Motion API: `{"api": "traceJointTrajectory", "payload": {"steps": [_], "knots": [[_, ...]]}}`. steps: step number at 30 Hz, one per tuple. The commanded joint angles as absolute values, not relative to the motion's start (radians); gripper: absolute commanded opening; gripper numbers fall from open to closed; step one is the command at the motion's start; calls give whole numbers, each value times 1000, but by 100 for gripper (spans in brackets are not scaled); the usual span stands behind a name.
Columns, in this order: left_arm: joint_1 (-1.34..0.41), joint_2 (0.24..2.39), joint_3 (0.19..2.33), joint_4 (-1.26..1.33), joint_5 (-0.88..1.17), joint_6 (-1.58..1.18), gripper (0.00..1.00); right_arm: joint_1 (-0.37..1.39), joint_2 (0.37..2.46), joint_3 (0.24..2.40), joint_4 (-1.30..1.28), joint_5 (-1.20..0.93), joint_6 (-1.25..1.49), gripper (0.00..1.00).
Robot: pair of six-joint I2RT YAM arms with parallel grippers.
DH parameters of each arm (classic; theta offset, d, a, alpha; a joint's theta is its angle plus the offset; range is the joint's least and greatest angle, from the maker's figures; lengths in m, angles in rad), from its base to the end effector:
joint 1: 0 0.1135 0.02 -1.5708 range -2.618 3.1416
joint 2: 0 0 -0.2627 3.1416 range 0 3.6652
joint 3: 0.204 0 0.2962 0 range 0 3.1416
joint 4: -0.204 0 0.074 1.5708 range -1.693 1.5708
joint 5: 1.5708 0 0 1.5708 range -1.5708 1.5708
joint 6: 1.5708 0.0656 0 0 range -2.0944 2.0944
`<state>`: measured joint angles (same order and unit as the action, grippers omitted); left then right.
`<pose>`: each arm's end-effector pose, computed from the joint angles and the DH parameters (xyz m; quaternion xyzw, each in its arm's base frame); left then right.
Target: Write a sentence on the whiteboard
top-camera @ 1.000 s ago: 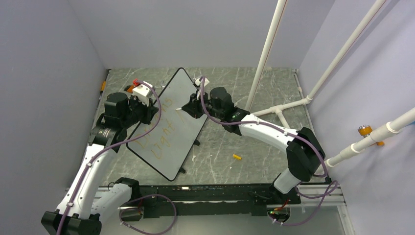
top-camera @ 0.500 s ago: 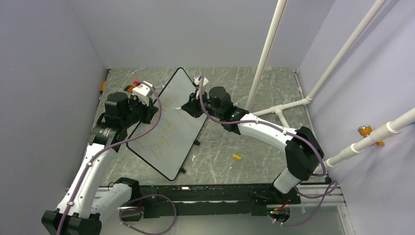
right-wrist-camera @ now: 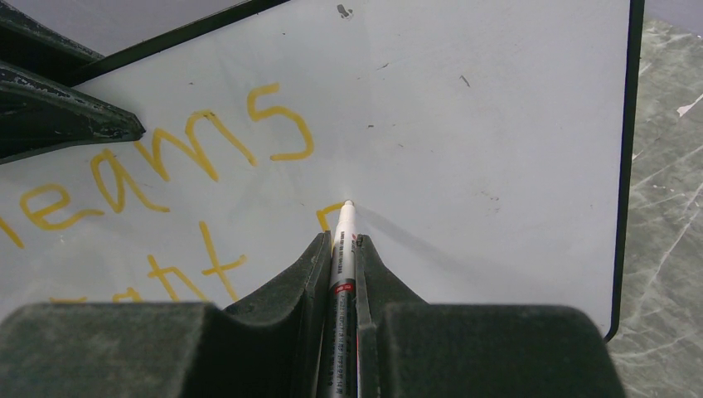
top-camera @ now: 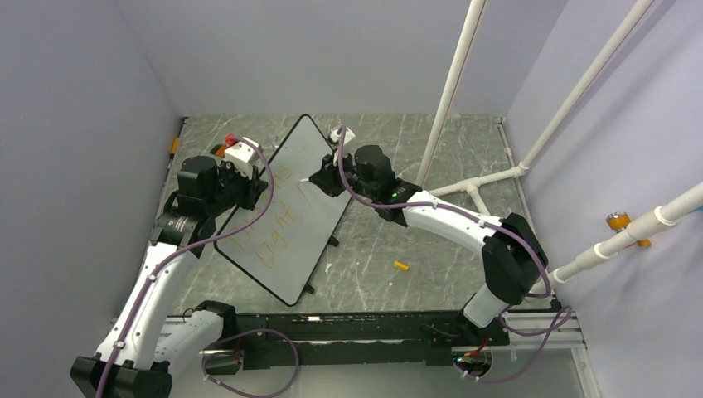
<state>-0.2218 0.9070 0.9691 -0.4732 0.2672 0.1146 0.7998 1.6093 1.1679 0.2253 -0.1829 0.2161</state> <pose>0.2593 -0.0762 0.3435 0.2108 0.8052 -0.1404 0.5363 0.3073 0.3334 0.2766 -0.2781 0.7267 0.3657 0.5107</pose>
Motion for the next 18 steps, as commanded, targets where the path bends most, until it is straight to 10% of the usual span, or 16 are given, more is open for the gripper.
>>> {"api": "traceJointTrajectory", "payload": {"steps": [1, 18], "knots": [[-244, 931, 937, -629, 309, 195, 0, 795, 1612, 1170, 232, -162, 211, 0], [-243, 925, 937, -590, 307, 196, 0, 800, 1565, 1082, 245, -253, 243, 0]]}}
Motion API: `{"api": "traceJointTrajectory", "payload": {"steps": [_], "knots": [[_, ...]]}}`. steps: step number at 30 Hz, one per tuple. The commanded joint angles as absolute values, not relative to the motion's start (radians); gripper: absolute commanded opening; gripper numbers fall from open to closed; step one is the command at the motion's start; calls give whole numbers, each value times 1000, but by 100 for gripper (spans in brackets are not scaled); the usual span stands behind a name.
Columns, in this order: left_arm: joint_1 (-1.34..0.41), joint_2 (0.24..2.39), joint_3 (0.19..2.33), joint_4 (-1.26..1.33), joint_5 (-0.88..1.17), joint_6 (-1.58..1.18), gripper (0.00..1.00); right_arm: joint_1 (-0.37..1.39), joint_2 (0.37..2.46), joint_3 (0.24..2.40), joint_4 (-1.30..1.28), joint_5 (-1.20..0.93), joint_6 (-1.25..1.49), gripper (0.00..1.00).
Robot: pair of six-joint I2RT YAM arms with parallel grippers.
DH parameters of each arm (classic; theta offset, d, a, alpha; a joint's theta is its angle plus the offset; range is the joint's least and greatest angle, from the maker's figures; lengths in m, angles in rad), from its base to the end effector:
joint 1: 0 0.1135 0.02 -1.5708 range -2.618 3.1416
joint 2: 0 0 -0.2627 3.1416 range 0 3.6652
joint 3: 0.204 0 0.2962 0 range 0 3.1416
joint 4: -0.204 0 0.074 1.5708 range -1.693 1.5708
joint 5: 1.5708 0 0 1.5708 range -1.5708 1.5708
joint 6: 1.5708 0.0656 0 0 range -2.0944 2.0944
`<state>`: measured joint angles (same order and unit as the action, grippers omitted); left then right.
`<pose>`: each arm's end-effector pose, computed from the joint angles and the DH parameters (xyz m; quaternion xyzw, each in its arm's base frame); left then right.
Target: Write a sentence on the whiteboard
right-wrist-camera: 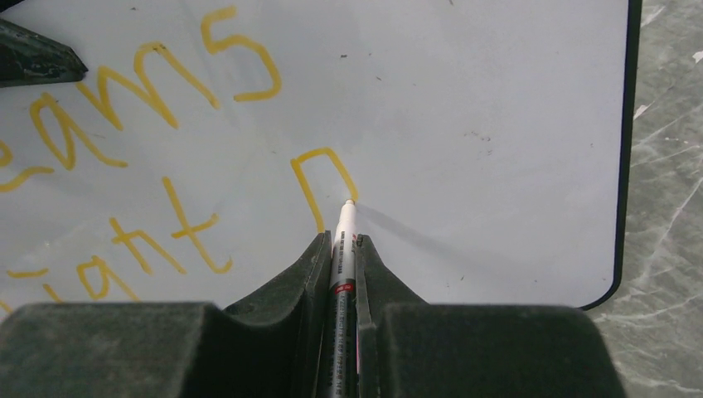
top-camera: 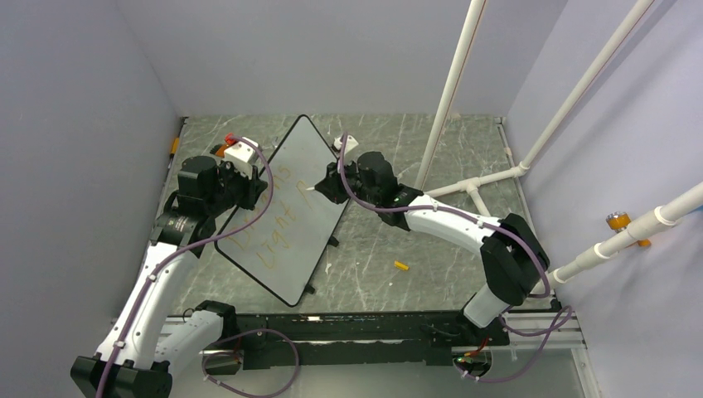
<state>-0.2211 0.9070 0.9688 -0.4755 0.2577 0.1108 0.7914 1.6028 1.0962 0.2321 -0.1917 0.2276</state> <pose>0.2596 -0.0755 0.3430 0.2065 0.8073 -0.1373 0.5355 0.3034 0.3249 0.2503 -0.2762 0.7462 0.3597 0.4874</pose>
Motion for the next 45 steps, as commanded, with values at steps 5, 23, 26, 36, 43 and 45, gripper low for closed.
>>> {"api": "traceJointTrajectory", "payload": {"steps": [5, 23, 26, 36, 43, 45], "knots": [[-243, 926, 936, -629, 307, 195, 0, 807, 1539, 1075, 260, -306, 238, 0], [-242, 926, 935, -629, 307, 194, 0, 761, 1479, 1065, 273, -177, 225, 0], [-244, 928, 936, -628, 307, 196, 0, 741, 1506, 1089, 266, -175, 224, 0], [-242, 930, 935, -628, 305, 195, 0, 721, 1574, 1146, 269, -203, 221, 0], [-242, 934, 936, -627, 307, 195, 0, 721, 1605, 1168, 273, -225, 223, 0], [-242, 932, 936, -628, 307, 195, 0, 721, 1611, 1176, 272, -231, 223, 0]]}}
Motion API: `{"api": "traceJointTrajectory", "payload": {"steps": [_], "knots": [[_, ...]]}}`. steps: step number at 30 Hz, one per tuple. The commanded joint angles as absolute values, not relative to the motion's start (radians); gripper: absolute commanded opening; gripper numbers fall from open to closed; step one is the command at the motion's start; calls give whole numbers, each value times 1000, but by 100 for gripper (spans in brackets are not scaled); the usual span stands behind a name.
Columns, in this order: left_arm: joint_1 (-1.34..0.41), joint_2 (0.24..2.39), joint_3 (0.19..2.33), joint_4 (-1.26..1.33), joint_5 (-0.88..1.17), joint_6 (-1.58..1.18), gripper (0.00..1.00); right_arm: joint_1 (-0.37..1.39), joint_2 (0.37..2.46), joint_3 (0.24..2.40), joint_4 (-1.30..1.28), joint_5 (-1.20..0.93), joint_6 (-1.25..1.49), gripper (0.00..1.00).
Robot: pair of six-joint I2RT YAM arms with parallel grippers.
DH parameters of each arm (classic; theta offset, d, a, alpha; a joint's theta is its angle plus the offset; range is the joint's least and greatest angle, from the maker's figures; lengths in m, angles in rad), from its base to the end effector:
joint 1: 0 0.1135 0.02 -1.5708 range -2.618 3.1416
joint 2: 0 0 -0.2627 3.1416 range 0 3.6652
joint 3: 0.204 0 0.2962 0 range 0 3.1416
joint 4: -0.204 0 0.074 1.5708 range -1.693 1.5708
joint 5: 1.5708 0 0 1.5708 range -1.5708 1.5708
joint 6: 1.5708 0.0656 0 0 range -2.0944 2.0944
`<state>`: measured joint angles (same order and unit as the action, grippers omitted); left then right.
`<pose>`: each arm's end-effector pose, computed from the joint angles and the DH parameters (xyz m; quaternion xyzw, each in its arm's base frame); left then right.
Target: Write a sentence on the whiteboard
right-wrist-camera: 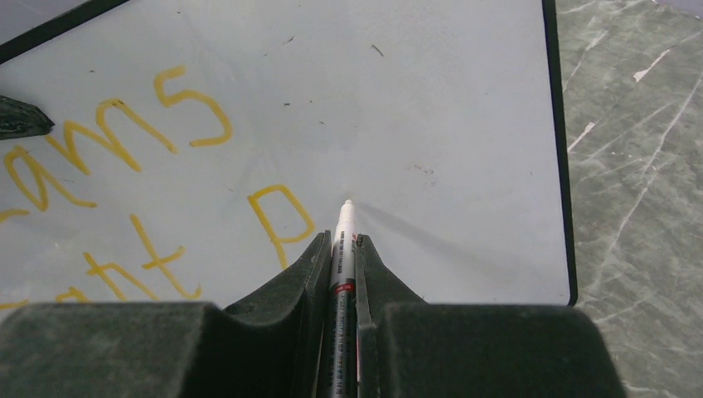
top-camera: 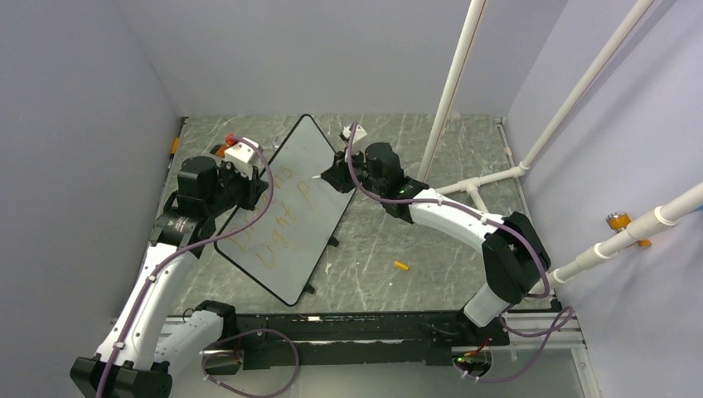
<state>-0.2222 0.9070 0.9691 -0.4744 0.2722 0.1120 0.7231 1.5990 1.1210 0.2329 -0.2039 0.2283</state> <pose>0.2591 -0.0766 0.3433 0.2111 0.8052 -0.1432 0.5353 0.3261 0.3055 0.2624 -0.2527 0.7449 0.3517 0.5075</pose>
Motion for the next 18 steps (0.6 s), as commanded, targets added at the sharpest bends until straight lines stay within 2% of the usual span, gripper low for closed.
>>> {"api": "traceJointTrajectory", "payload": {"steps": [1, 18], "knots": [[-243, 933, 935, -627, 307, 196, 0, 721, 1613, 1179, 272, -234, 223, 0], [-242, 931, 937, -629, 306, 196, 0, 723, 1621, 1160, 268, -306, 225, 0]]}}
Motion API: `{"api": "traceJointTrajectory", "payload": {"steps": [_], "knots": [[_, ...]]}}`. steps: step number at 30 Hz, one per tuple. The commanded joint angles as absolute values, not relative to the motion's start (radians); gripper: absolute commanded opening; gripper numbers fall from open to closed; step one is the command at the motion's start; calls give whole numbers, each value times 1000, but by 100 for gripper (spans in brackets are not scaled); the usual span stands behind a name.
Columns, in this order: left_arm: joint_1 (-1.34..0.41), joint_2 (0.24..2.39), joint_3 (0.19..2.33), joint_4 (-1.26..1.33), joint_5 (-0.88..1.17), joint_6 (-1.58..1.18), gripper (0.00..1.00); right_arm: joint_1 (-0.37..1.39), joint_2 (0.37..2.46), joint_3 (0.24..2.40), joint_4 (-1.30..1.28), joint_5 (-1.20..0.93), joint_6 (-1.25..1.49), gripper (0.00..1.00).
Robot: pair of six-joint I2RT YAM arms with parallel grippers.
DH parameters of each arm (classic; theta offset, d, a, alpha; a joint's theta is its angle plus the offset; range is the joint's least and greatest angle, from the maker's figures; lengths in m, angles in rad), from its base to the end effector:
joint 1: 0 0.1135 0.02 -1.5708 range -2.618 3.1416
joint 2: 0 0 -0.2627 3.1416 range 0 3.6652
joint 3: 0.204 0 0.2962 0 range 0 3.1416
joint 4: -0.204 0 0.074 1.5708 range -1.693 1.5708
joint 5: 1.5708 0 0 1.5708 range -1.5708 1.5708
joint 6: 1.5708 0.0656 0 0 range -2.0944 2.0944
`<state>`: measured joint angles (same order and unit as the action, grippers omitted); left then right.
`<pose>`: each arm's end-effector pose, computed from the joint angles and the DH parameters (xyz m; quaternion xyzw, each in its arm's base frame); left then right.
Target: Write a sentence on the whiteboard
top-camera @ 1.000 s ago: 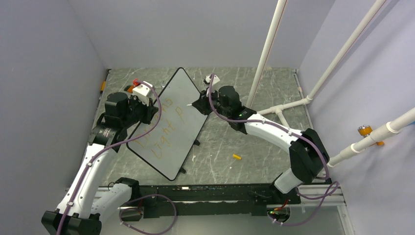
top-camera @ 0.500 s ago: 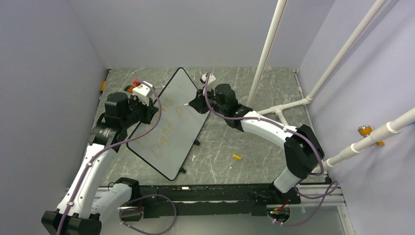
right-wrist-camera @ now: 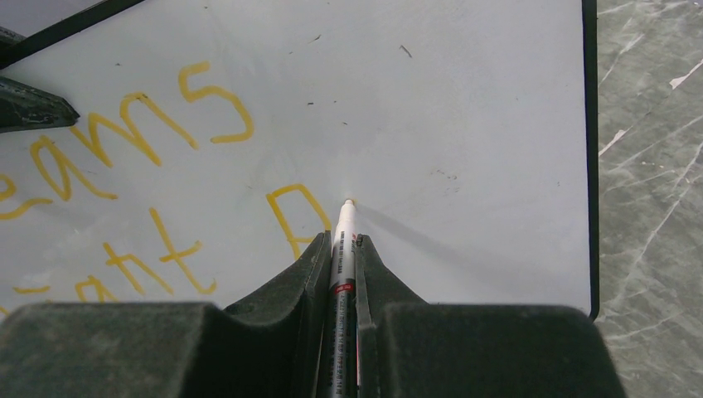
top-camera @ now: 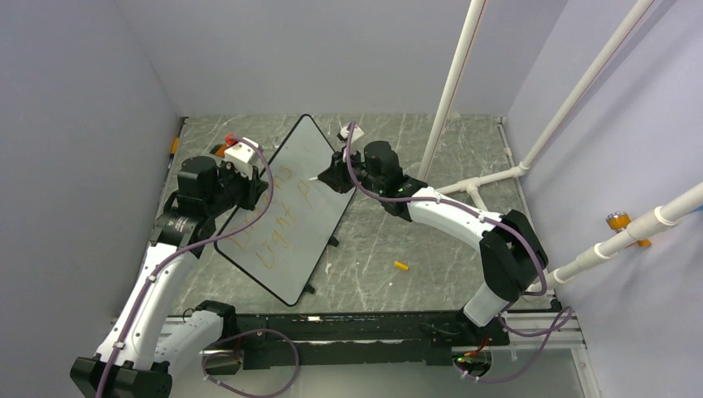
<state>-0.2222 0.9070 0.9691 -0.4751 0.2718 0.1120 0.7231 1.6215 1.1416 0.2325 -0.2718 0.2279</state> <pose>0.2591 -0.0766 0.3432 0.2110 0.8055 -0.1431 0.5350 0.3267 0.3119 0.2616 -0.2723 0.7374 0.3737 0.4923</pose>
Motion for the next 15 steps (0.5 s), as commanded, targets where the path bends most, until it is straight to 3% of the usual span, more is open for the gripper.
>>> {"api": "traceJointTrajectory", "payload": {"steps": [1, 15], "knots": [[-242, 931, 937, -629, 305, 195, 0, 722, 1620, 1155, 270, -309, 226, 0], [-244, 930, 937, -630, 307, 196, 0, 729, 1603, 1083, 261, -301, 224, 0]]}}
